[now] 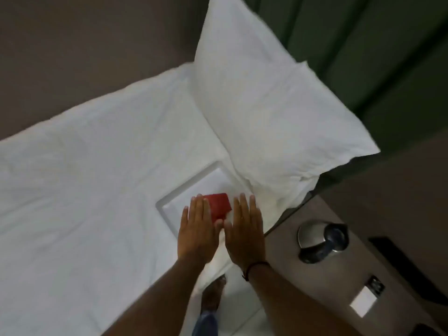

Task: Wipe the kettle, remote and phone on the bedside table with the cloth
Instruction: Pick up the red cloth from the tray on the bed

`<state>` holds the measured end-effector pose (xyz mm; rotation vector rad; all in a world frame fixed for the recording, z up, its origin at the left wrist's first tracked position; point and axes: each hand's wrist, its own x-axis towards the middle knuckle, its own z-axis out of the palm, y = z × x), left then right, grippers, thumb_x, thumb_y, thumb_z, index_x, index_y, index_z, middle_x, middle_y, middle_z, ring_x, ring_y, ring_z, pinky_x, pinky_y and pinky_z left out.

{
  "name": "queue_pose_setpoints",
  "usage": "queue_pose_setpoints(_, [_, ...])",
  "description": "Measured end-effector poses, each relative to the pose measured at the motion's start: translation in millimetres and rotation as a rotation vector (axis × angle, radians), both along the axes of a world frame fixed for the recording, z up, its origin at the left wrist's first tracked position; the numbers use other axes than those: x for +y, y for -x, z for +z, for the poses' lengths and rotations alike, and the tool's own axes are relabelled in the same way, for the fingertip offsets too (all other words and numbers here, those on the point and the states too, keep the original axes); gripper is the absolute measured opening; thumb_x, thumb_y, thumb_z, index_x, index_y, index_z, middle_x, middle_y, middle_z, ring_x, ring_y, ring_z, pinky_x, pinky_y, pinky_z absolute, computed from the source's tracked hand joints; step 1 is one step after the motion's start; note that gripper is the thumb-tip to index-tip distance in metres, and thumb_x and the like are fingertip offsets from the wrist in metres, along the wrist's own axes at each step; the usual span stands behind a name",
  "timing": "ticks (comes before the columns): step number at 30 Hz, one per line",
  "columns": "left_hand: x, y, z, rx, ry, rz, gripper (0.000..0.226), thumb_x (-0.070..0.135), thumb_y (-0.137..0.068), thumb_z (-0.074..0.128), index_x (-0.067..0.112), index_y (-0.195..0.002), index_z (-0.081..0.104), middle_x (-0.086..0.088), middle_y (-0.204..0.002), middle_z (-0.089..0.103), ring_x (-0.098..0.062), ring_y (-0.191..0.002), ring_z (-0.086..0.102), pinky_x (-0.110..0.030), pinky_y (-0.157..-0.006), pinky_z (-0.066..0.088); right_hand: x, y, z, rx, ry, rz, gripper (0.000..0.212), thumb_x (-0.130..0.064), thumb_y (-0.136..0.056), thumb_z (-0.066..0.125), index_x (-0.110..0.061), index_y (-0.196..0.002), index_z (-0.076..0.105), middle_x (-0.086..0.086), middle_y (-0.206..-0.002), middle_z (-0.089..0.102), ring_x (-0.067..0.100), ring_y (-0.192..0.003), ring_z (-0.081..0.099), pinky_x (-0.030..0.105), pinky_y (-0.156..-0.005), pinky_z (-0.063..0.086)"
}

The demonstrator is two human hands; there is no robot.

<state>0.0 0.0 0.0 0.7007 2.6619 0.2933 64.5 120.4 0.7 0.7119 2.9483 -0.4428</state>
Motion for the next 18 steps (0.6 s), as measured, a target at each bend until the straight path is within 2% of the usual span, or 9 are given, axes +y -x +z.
queue_pose_setpoints(2, [9, 26, -23, -0.058, 0.013, 0.122, 0.075, 0.054, -0.114, 0.025, 0.007, -0.171, 0.013, -0.016, -0.181, 0.015, -0.035, -0.168, 0.009, -0.048, -0.137, 0.013, 0, 33, -24, -0.034, 0.092, 0.013, 0.063, -0.037, -0.108, 0.025, -0.007, -0.163, 0.025, 0.018, -0.174, 0.022, 0.039, -0.163, 0.012, 0.054, -0.126, 0.032])
queue_pose_setpoints(5, [21, 59, -46, -0.137, 0.081, 0.27, 0.068, 0.05, -0.11, 0.044, 0.009, -0.163, 0.03, -0.016, -0.162, 0.048, -0.037, -0.149, 0.046, -0.049, -0.123, 0.041, 7, 74, -48, -0.167, 0.189, -0.002, 0.072, -0.05, -0.102, 0.023, -0.009, -0.162, 0.028, 0.017, -0.173, 0.025, 0.04, -0.159, 0.022, 0.055, -0.123, 0.036])
queue_pose_setpoints(6, [25, 64, -51, -0.175, 0.111, 0.284, 0.066, 0.049, -0.107, 0.05, 0.011, -0.158, 0.035, -0.015, -0.152, 0.055, -0.037, -0.138, 0.054, -0.05, -0.115, 0.047, 11, 82, -56, -0.228, 0.213, 0.009, 0.075, -0.055, -0.1, 0.029, -0.011, -0.161, 0.028, 0.016, -0.171, 0.028, 0.041, -0.156, 0.029, 0.055, -0.12, 0.04])
queue_pose_setpoints(8, [27, 75, -63, -0.259, 0.127, 0.337, 0.067, 0.047, -0.098, 0.061, 0.012, -0.151, 0.043, -0.015, -0.14, 0.059, -0.038, -0.128, 0.056, -0.052, -0.106, 0.05, 20, 97, -68, -0.341, 0.236, 0.024, 0.079, -0.055, -0.095, 0.053, -0.015, -0.159, 0.03, 0.014, -0.161, 0.036, 0.041, -0.141, 0.042, 0.055, -0.107, 0.048])
queue_pose_setpoints(11, [27, 90, -77, -0.379, 0.022, 0.495, 0.06, 0.038, -0.092, 0.073, 0.014, -0.143, 0.051, -0.013, -0.131, 0.067, -0.038, -0.12, 0.064, -0.053, -0.104, 0.056, 35, 114, -81, -0.354, 0.388, -0.067, 0.073, -0.035, -0.087, 0.077, -0.017, -0.148, 0.042, 0.015, -0.143, 0.053, 0.039, -0.127, 0.055, 0.053, -0.101, 0.054])
queue_pose_setpoints(13, [27, 93, -78, -0.456, -0.087, 0.56, 0.046, 0.026, -0.092, 0.074, 0.019, -0.135, 0.059, -0.008, -0.123, 0.073, -0.035, -0.112, 0.07, -0.05, -0.103, 0.058, 43, 118, -83, -0.326, 0.505, -0.12, 0.055, -0.025, -0.081, 0.082, -0.013, -0.13, 0.059, 0.013, -0.124, 0.07, 0.035, -0.118, 0.065, 0.047, -0.099, 0.057])
queue_pose_setpoints(15, [24, 95, -76, -0.491, -0.211, 0.584, 0.034, 0.017, -0.092, 0.072, 0.024, -0.124, 0.067, -0.003, -0.114, 0.075, -0.034, -0.11, 0.072, -0.048, -0.103, 0.058, 49, 116, -79, -0.253, 0.561, -0.152, 0.026, -0.023, -0.076, 0.081, -0.013, -0.098, 0.071, 0.009, -0.099, 0.078, 0.03, -0.099, 0.073, 0.036, -0.085, 0.06])
queue_pose_setpoints(16, [21, 95, -73, -0.508, -0.284, 0.579, 0.033, 0.011, -0.092, 0.07, 0.022, -0.123, 0.07, -0.002, -0.113, 0.075, -0.034, -0.111, 0.072, -0.05, -0.103, 0.058, 51, 112, -76, -0.199, 0.609, -0.185, 0.016, -0.024, -0.074, 0.082, -0.016, -0.081, 0.07, 0.005, -0.085, 0.076, 0.026, -0.084, 0.073, 0.032, -0.074, 0.057])
queue_pose_setpoints(18, [13, 96, -61, -0.595, -0.434, 0.549, 0.039, -0.001, -0.093, 0.067, 0.02, -0.125, 0.072, 0.0, -0.113, 0.077, -0.031, -0.112, 0.073, -0.047, -0.098, 0.061, 55, 98, -64, -0.08, 0.812, -0.282, 0.024, -0.025, -0.07, 0.082, -0.018, -0.063, 0.06, -0.005, -0.065, 0.063, 0.014, -0.062, 0.061, 0.027, -0.06, 0.049])
